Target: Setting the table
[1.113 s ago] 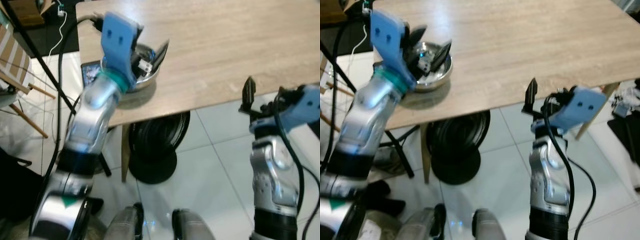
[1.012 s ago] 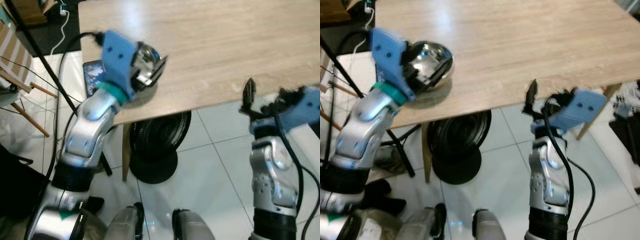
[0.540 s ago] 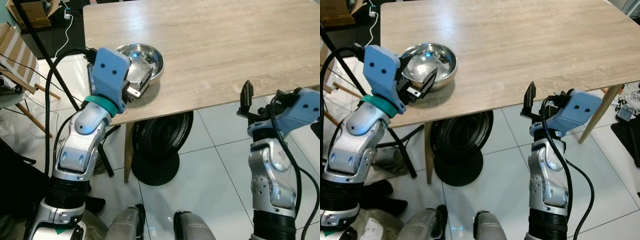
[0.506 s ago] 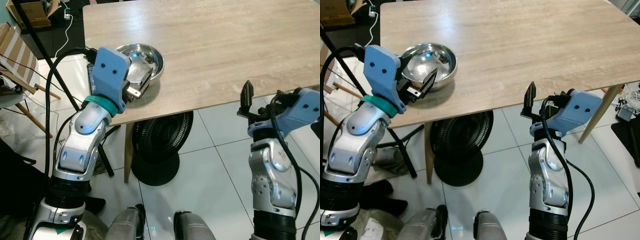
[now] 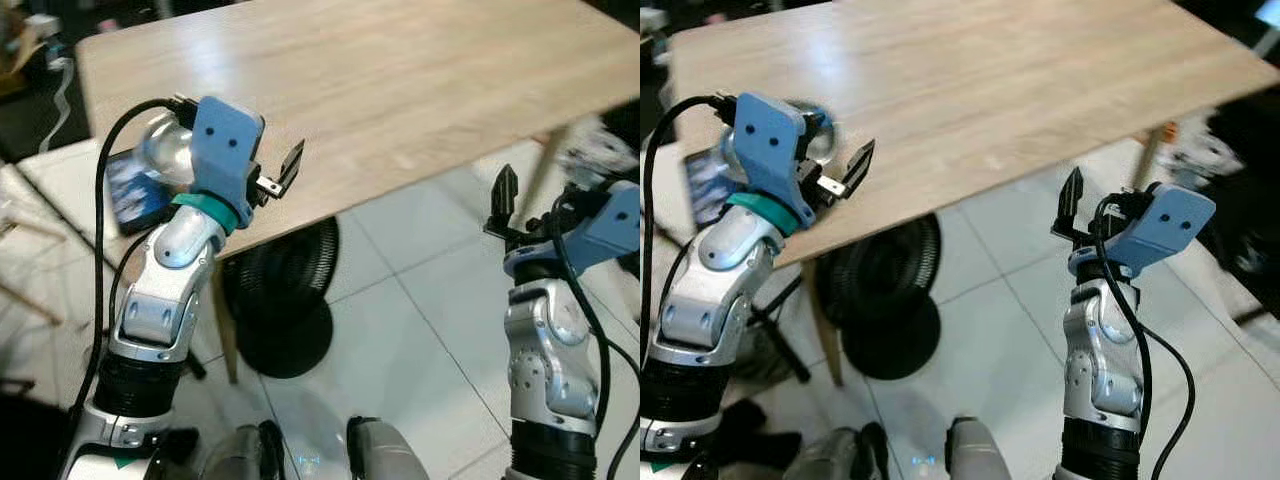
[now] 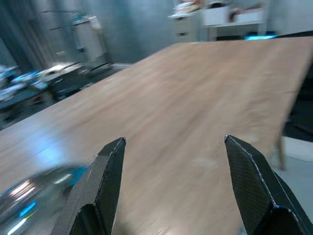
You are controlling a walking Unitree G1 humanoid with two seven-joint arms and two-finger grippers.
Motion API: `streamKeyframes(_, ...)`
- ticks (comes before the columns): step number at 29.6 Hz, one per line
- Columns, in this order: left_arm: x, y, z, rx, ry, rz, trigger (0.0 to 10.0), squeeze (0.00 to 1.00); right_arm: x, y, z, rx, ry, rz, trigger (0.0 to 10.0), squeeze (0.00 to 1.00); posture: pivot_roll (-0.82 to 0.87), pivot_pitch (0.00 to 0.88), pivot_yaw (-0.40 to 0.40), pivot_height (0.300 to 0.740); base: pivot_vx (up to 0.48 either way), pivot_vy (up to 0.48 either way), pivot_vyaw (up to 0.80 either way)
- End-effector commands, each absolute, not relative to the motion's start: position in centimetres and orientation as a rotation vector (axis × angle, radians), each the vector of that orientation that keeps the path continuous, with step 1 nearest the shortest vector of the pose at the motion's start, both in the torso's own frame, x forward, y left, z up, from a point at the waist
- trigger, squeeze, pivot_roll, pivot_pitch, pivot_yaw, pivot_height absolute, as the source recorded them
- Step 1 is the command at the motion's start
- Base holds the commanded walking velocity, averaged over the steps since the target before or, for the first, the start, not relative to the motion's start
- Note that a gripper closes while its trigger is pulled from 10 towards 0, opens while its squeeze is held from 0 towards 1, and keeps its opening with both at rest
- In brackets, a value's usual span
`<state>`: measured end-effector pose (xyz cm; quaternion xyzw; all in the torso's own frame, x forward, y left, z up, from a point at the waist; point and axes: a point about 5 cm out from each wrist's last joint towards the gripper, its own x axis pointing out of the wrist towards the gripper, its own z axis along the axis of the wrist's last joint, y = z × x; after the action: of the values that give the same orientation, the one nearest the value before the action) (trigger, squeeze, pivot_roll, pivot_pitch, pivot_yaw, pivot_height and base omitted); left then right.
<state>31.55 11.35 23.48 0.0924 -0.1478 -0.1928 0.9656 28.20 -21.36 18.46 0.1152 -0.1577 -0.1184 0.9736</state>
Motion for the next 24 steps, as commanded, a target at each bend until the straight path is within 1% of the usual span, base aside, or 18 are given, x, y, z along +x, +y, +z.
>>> streamKeyframes(1, 31.71, 11.34, 23.36, 0.191, -0.288, -0.39, 10.0, 0.0, 28.19, -21.39, 17.9, 0.25, -0.3, -0.249, 10.0, 0.0, -0.02, 0.033, 0.079, 0.74, 0.0, 0.0, -0.8)
streamKeyframes(24, 32.56, 11.15, 23.45, 0.19, -0.276, -0.397, 10.0, 0.0, 28.43, -21.48, 18.16, 0.245, -0.31, -0.246, 10.0, 0.0, -0.03, 0.027, 0.082, 0.74, 0.0, 0.0, -0.8)
